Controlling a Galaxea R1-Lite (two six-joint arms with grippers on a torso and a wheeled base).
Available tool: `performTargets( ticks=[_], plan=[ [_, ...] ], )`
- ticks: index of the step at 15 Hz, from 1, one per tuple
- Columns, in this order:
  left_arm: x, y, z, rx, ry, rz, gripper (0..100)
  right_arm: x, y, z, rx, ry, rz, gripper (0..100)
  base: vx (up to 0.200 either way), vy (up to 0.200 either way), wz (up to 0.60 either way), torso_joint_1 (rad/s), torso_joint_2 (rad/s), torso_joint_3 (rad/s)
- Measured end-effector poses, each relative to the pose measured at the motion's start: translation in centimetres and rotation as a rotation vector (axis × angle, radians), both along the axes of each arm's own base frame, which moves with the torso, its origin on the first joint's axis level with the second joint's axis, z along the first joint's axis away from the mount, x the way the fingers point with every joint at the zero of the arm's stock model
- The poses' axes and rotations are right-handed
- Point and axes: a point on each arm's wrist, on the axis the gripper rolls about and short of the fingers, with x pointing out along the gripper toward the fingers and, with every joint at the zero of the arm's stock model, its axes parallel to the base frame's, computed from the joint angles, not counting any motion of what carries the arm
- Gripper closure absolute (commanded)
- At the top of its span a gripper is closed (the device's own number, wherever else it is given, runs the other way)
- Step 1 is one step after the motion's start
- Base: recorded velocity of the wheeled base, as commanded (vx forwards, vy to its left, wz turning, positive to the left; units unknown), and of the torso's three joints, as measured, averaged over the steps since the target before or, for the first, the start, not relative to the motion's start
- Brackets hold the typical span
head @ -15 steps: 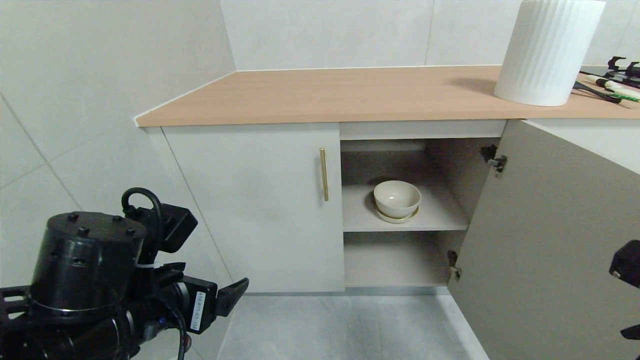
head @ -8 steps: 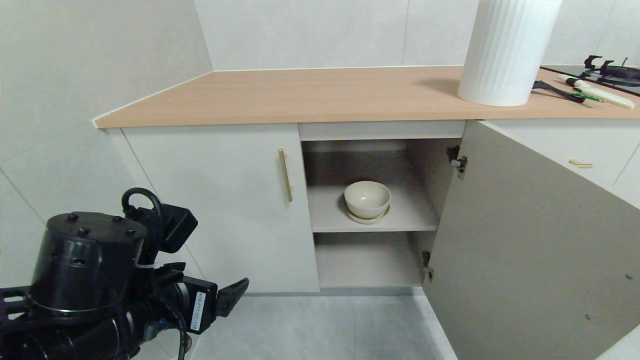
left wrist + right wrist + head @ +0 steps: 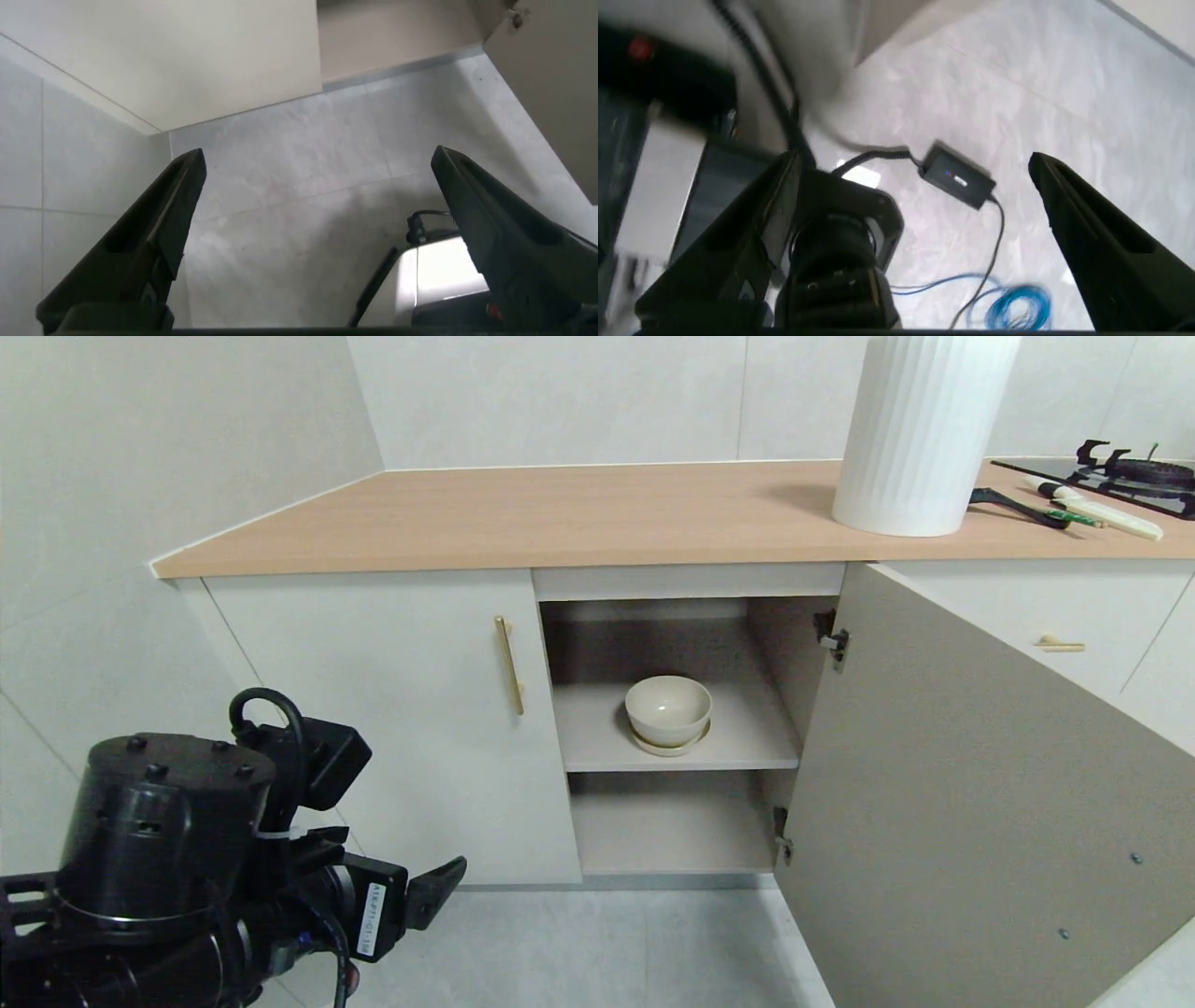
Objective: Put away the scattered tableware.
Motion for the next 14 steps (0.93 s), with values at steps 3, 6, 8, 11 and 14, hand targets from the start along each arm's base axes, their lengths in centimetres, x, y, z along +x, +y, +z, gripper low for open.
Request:
performTargets(
  ticks=[3,6,8,11,14],
  plan=[
    [0.0,0.0,0.0,0.001,0.001,-0.001,0,0.4,-0.6,0.2,-0.037,-0.009,-0.096,0,0.000,0.000,0.00,0.000,0.00,0.000],
    [0.0,0.0,0.0,0.001,0.002,-0.001,0,1.6,-1.3,0.2,-0.078,-0.017,-0.232,0,0.000,0.000,0.00,0.000,0.00,0.000],
    [0.0,0.0,0.0,0.001,0.002,-0.001,0,2.6,-1.8,0.2,-0.079,-0.039,-0.307,0,0.000,0.000,0.00,0.000,0.00,0.000],
    [0.0,0.0,0.0,0.001,0.002,0.000,0,4.4,-2.8,0.4,-0.068,-0.099,-0.426,0,0.000,0.000,0.00,0.000,0.00,0.000],
    [0.0,0.0,-0.1,0.001,0.003,0.001,0,6.0,-3.5,0.2,-0.062,-0.120,-0.492,0,0.000,0.000,0.00,0.000,0.00,0.000]
  ],
)
